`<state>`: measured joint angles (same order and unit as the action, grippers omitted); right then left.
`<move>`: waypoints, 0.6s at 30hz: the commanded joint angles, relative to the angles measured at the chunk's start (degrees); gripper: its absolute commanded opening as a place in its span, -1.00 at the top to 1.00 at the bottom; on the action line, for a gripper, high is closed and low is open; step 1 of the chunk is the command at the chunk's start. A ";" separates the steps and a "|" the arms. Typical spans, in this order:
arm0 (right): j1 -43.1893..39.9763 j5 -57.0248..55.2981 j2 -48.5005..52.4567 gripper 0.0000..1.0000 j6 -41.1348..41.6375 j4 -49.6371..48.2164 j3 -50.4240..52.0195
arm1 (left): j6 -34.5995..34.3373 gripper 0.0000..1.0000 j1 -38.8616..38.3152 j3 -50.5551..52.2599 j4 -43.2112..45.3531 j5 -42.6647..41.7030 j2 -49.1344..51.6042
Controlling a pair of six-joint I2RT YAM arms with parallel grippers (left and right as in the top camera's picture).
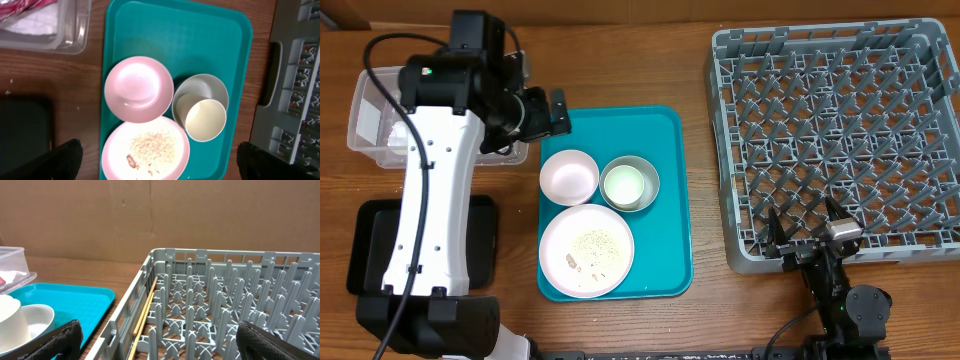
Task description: Sort waste into correct bins and load items into the dishwasher
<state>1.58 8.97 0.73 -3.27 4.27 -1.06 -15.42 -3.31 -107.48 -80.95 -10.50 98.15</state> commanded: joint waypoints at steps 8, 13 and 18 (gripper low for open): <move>0.07 -0.31 -0.57 -1.00 -0.20 -0.28 0.59 | 1.05 -0.99 0.15 0.17 2.95 8.13 0.20; 0.07 -0.31 -0.57 -1.00 -0.20 -0.28 0.59 | 1.05 -0.99 0.13 0.17 4.96 8.13 0.22; 0.07 -0.31 -0.57 -1.00 -0.20 -0.28 0.59 | 0.98 -1.00 0.22 0.20 8.02 12.79 0.44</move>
<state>1.58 8.97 0.73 -3.22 4.32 -1.06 -14.98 -3.49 -107.37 -73.89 -2.15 98.15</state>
